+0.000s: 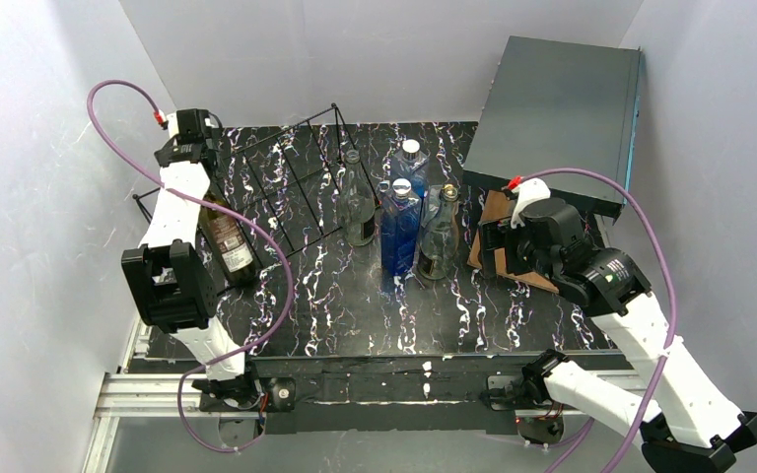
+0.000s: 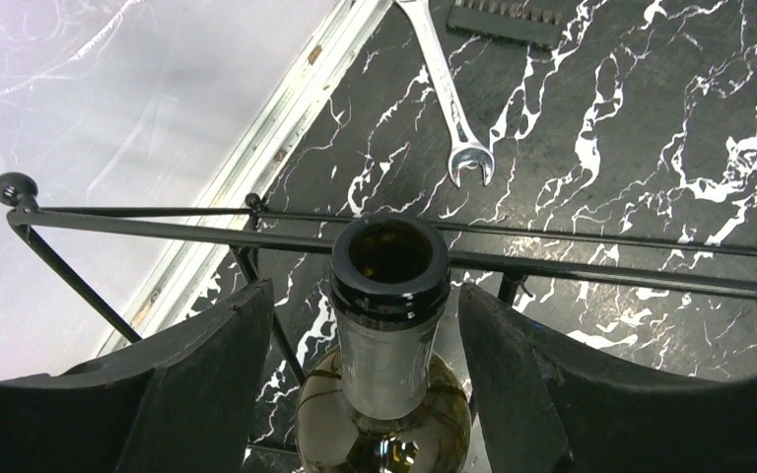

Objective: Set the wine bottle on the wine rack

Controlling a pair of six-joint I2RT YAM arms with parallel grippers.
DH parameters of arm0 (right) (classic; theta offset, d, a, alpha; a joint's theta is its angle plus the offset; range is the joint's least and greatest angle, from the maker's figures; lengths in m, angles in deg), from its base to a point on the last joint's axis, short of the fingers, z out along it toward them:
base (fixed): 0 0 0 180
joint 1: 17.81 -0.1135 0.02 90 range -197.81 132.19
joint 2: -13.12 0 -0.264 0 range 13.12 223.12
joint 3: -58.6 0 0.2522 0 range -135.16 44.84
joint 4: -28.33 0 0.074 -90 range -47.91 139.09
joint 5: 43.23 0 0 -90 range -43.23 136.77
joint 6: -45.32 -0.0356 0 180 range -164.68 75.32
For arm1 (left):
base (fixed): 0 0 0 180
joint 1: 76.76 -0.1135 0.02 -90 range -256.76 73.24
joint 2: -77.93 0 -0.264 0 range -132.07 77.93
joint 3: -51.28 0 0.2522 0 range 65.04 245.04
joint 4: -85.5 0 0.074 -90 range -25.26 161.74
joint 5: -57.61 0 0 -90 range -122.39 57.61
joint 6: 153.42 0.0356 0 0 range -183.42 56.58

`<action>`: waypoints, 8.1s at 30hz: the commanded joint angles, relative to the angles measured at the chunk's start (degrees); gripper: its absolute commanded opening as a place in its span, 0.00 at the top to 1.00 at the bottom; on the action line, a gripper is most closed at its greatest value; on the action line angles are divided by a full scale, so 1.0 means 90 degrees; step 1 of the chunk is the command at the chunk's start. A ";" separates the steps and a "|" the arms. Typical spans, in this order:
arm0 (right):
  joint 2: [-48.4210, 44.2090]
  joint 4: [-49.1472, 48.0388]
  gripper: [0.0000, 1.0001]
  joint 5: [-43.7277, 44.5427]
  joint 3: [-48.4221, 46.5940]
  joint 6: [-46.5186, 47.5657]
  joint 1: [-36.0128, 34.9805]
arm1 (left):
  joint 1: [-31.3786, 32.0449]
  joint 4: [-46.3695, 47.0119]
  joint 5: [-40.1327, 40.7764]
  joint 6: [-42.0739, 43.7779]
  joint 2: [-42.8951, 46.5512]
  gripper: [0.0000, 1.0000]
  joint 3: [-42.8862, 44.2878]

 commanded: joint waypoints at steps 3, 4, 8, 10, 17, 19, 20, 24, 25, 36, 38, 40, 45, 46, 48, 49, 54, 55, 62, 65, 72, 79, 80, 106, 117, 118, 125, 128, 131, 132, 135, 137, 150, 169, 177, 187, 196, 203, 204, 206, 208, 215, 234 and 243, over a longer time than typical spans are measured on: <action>-0.0140 -0.0004 0.00 -0.0220 -0.0440 -0.0075 -0.0038 | 0.0050 -0.0414 -0.0504 -0.0206 0.0568 0.26 0.0103; -0.0185 0.0028 0.00 -0.0221 -0.0472 -0.0095 -0.0039 | 0.0051 -0.0448 -0.0554 -0.0248 0.0680 0.24 0.0088; -0.0345 0.0105 0.00 -0.0268 -0.0555 -0.0220 -0.0039 | 0.0044 -0.0623 -0.0978 -0.0486 0.1231 0.16 -0.0080; -0.0363 0.0145 0.00 -0.0350 -0.0588 -0.0329 -0.0039 | 0.0048 -0.0623 -0.1397 -0.0698 0.1617 0.08 -0.0322; -0.0449 0.0178 0.00 -0.0589 -0.0547 -0.0668 -0.0035 | 0.0049 -0.0393 -0.3099 -0.1278 0.3139 0.06 -0.1329; -0.0437 0.0143 0.00 -0.0656 -0.0578 -0.0754 -0.0034 | 0.0049 -0.0290 -0.3823 -0.1450 0.3560 0.06 -0.1659; -0.0419 0.0163 0.00 -0.0689 -0.0618 -0.0795 -0.0043 | 0.0053 -0.0215 -0.4170 -0.1537 0.3765 0.06 -0.1800; -0.0430 0.0004 0.00 -0.0828 -0.0442 -0.0885 -0.0040 | 0.0060 0.0251 -0.5462 -0.1923 0.4520 0.06 -0.2569; -0.0424 -0.0020 0.00 -0.0851 -0.0408 -0.0923 -0.0039 | 0.0067 0.0451 -0.5802 -0.2020 0.4772 0.03 -0.2801; -0.0389 -0.0255 0.00 -0.1008 -0.0210 -0.1032 -0.0039 | 0.1881 0.1869 -0.6430 -0.2066 0.6079 0.02 -0.4211; -0.0320 -0.0275 0.00 -0.1077 -0.0206 -0.1031 -0.0039 | 0.2290 0.2177 -0.6391 -0.2115 0.6044 0.02 -0.4298; -0.0334 -0.0308 0.00 -0.1126 -0.0202 -0.1038 -0.0039 | 0.2825 0.2493 -0.6238 -0.2062 0.5930 0.03 -0.4328; -0.0403 -0.0130 0.00 -0.1080 -0.0344 -0.1022 -0.0039 | 0.3900 0.2967 -0.5530 -0.1269 0.5655 0.05 -0.4163; -0.0424 -0.0111 0.00 -0.0995 -0.0343 -0.0982 -0.0040 | 0.4007 0.3076 -0.5277 -0.0956 0.5599 0.05 -0.4115; -0.0416 -0.0062 0.00 -0.0935 -0.0391 -0.0958 -0.0040 | 0.4051 0.3035 -0.4913 -0.0698 0.5397 0.05 -0.3946; -0.0415 -0.0035 0.00 -0.0929 -0.0428 -0.0954 -0.0043 | 0.4052 0.2897 -0.4446 -0.0603 0.5260 0.04 -0.3787; -0.0500 0.0041 0.00 -0.0887 -0.0539 -0.1002 -0.0044 | 0.4060 0.1994 -0.2811 -0.0322 0.4189 0.02 -0.2712; -0.0508 0.0067 0.00 -0.0867 -0.0542 -0.0990 -0.0044 | 0.4053 0.2048 -0.2801 -0.0257 0.3944 0.02 -0.2607; -0.0451 0.0123 0.00 -0.0680 -0.0587 -0.0851 -0.0042 | 0.4053 0.3295 -0.2678 -0.0213 0.3164 0.02 -0.2537; -0.0443 0.0087 0.00 -0.0706 -0.0587 -0.0841 -0.0039 | 0.4052 0.3665 -0.2705 -0.0141 0.2843 0.08 -0.2458; -0.0486 0.0273 0.00 -0.0589 -0.0693 -0.0746 -0.0039 | 0.4052 0.3946 -0.2764 0.0024 0.2196 0.31 -0.2229; -0.0526 0.0225 0.00 -0.0596 -0.0638 -0.0739 -0.0042 | 0.4052 0.3981 -0.2898 0.0160 0.1830 0.40 -0.2018; -0.0518 0.0246 0.00 -0.0601 -0.0636 -0.0716 -0.0039 | 0.4052 0.3981 -0.2897 0.0151 0.1797 0.41 -0.2009; -0.0457 0.0324 0.00 -0.0546 -0.0582 -0.0781 -0.0041 | 0.4010 0.2448 -0.1546 0.0715 0.2303 1.00 -0.0876; -0.0190 0.0298 0.00 -0.0695 -0.0607 -0.0984 -0.0039 | 0.3071 0.1718 -0.1951 0.0057 0.2650 1.00 -0.0771; -0.0177 0.0289 0.00 -0.0710 -0.0599 -0.1013 -0.0039 | 0.2971 0.1723 -0.2012 0.0006 0.2660 1.00 -0.0786; -0.0103 0.0189 0.00 -0.0829 -0.0568 -0.1127 -0.0042 | 0.2306 0.1695 -0.2352 -0.0309 0.2569 1.00 -0.0795; -0.0075 0.0189 0.00 -0.0841 -0.0586 -0.1129 -0.0044 | 0.2111 0.1629 -0.2460 -0.0449 0.2446 1.00 -0.0750; -0.0080 0.0177 0.00 -0.0817 -0.0580 -0.1121 -0.0045 | 0.2004 0.1621 -0.2559 -0.0561 0.2334 1.00 -0.0755; -0.0078 0.0184 0.00 -0.0811 -0.0573 -0.1112 -0.0035 | 0.1992 0.1613 -0.2544 -0.0564 0.2304 1.00 -0.0762; -0.0098 0.0182 0.00 -0.0791 -0.0527 -0.1100 -0.0039 | 0.1974 0.1568 -0.2508 -0.0556 0.2190 1.00 -0.0774; -0.0120 0.0169 0.00 -0.0769 -0.0479 -0.1082 -0.0044 | 0.1972 0.1501 -0.2465 -0.0531 0.2096 1.00 -0.0780; -0.0032 0.0091 0.00 -0.0681 -0.0362 -0.0984 -0.0037 | 0.1967 0.1206 -0.1487 -0.0020 0.0996 1.00 -0.0534; 0.0274 0.0078 0.00 -0.0690 -0.0542 -0.1028 -0.0045 | 0.1426 0.1232 -0.1592 -0.0225 0.0010 1.00 -0.0155; 0.0374 -0.0088 0.00 -0.0891 -0.0492 -0.1133 -0.0039 | 0.1174 0.1334 -0.1960 -0.0406 -0.0137 1.00 -0.0211; 0.0320 -0.0059 0.00 -0.0891 -0.0480 -0.1178 -0.0044 | 0.0968 0.1137 -0.2761 -0.0678 -0.0600 0.93 0.0155; 0.0296 -0.0037 0.00 -0.0889 -0.0460 -0.1207 -0.0041 | 0.0832 0.0870 -0.2782 -0.0866 -0.0605 0.64 0.0178; 0.0322 -0.0069 0.00 -0.0960 -0.0474 -0.1259 -0.0043 | 0.0810 0.1032 -0.3139 -0.0790 -0.0249 0.40 -0.0031; 0.0330 -0.0074 0.00 -0.0984 -0.0479 -0.1273 -0.0039 | 0.0810 0.1053 -0.3150 -0.0788 -0.0195 0.39 -0.0079; 0.0339 -0.0087 0.00 -0.1019 -0.0498 -0.1292 -0.0040 | 0.0810 0.1100 -0.3377 -0.0800 -0.0072 0.36 -0.0179; 0.0359 -0.0090 0.00 -0.1029 -0.0532 -0.1295 -0.0047 | 0.0631 0.1230 -0.3521 -0.0815 0.0089 0.34 -0.0297; 0.0389 -0.0058 0.00 -0.1079 -0.0560 -0.1343 -0.0039 | 0.0595 0.1397 -0.3520 -0.0798 0.0889 0.29 -0.0678; 0.0717 -0.0504 0.00 -0.1217 -0.0441 -0.1616 -0.0044 | 0.1450 0.3958 -0.6961 -0.1019 0.2643 0.15 -0.1727; 0.0880 -0.0561 0.00 -0.1192 -0.0567 -0.1569 -0.0038 | 0.3482 0.3926 -0.7257 0.0418 0.3206 0.06 -0.2081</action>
